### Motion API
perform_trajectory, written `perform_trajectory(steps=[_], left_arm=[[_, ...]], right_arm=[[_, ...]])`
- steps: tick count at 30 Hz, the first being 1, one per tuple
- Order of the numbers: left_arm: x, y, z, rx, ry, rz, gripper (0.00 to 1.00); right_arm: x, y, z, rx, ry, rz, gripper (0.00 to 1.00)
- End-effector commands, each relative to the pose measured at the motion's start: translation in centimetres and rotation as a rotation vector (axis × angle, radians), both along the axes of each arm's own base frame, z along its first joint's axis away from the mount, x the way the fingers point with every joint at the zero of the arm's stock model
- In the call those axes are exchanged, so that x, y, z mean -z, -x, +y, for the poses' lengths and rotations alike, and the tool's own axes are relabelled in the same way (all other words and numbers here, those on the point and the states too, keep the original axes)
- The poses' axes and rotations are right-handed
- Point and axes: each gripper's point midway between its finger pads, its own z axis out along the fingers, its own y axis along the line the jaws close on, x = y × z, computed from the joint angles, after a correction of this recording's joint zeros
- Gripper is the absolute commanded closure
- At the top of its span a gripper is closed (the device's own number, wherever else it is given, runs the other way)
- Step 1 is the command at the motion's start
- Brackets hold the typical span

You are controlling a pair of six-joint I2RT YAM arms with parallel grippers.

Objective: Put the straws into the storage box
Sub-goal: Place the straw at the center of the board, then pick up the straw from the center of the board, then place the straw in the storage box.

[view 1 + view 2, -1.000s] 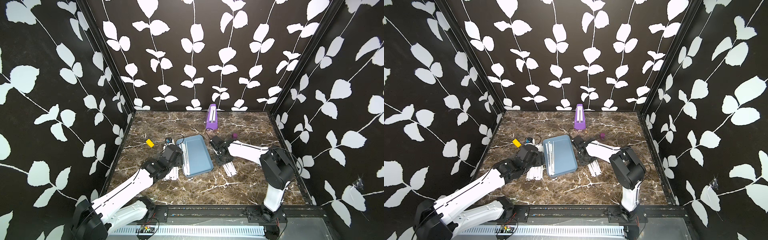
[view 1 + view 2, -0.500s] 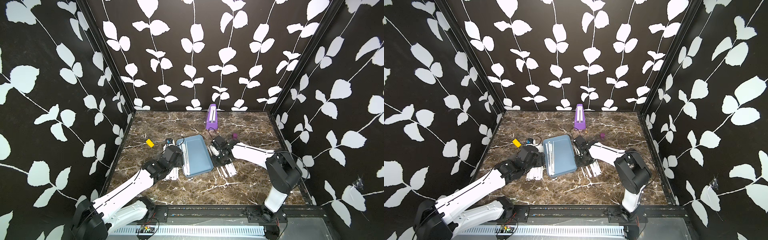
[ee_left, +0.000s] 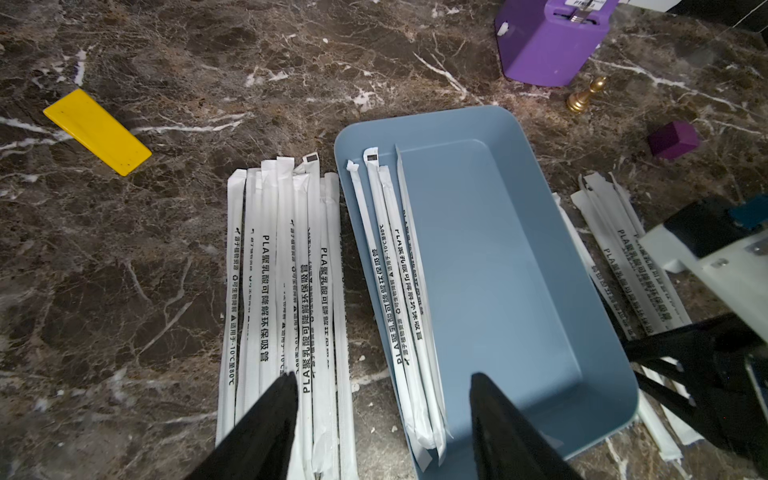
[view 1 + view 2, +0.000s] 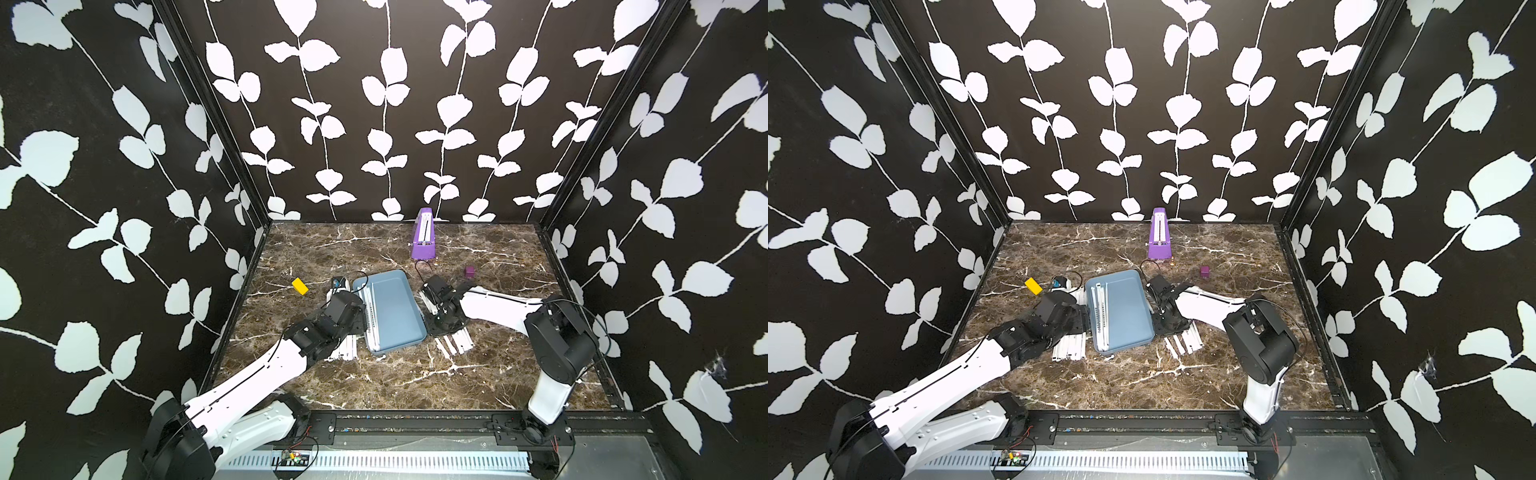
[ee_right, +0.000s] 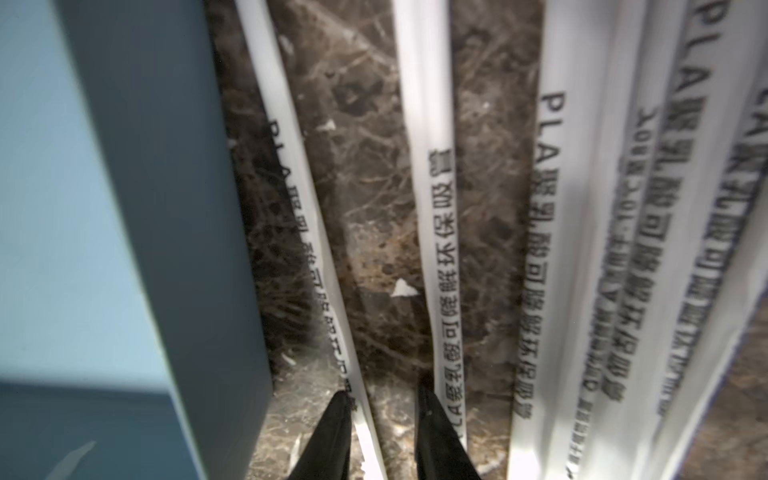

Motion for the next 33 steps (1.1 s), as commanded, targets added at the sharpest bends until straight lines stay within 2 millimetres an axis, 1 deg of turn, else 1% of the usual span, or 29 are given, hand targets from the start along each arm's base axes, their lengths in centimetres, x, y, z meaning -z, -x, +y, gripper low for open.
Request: perform_trajectory(steps=[1, 6, 9, 13, 15, 17, 19, 23, 25, 26, 27, 29, 30, 32, 33], left_arm=[[-0.2, -0.3, -0.2, 0.010, -0.002, -0.005, 0.32], [-0.3, -0.4, -0.3, 0.015, -0.005, -0.010, 0.32], [-0.4, -0.5, -0.4, 0.019, -0.009, -0.011, 0.32], [-0.3, -0.6, -0.5, 0.022, -0.016, -0.007, 0.32], [-0.2, -0.6, -0.5, 0.024, -0.023, -0.004, 0.32], [-0.3, -0.6, -0.2, 0.016, -0.036, -0.004, 0.32], [-0.5, -0.5, 0.5, 0.000, -0.047, 0.000, 0.32], [-0.3, -0.6, 2.9, -0.063, -0.016, 0.044, 0.34], [-0.1, -0.5, 3.8, -0.084, -0.009, 0.058, 0.37], [0.1, -0.4, 4.0, -0.083, -0.011, 0.060, 0.38], [0.3, -0.4, 3.9, -0.072, -0.008, 0.065, 0.39], [1.3, -0.4, 3.2, -0.041, 0.000, 0.095, 0.41], [2.1, -0.3, 2.9, -0.036, -0.001, 0.122, 0.42], [3.3, -0.2, 2.5, -0.028, 0.004, 0.159, 0.43], [3.7, -0.2, 2.4, -0.028, 0.009, 0.170, 0.43]], right_arm=[[-0.8, -0.4, 0.7, -0.037, 0.039, -0.036, 0.70], [-0.2, -0.6, 0.7, -0.044, 0.083, -0.045, 0.70], [0.3, -0.8, 0.6, -0.056, 0.113, -0.050, 0.73], [0.7, -0.8, 0.6, -0.073, 0.139, -0.055, 0.80], [0.4, -0.8, 0.7, -0.082, 0.144, -0.058, 0.87], [-0.7, -0.7, 0.7, -0.083, 0.128, -0.070, 0.90], [-2.5, -0.7, 0.8, -0.078, 0.102, -0.094, 0.92], [-7.2, -0.9, 0.7, -0.049, 0.045, -0.165, 0.93], [-9.1, -1.3, 1.1, -0.014, 0.000, -0.196, 0.94], [-9.8, -1.3, 2.0, -0.005, -0.043, -0.197, 0.94], [-10.7, -1.4, 3.6, -0.002, -0.095, -0.205, 0.94], [-11.4, -1.9, 6.9, -0.001, -0.186, -0.211, 0.95], [-11.3, -2.2, 8.7, 0.001, -0.224, -0.201, 0.95], [-10.5, -2.8, 11.6, 0.020, -0.290, -0.161, 0.95], [-9.8, -3.2, 12.7, 0.039, -0.313, -0.144, 0.96]])
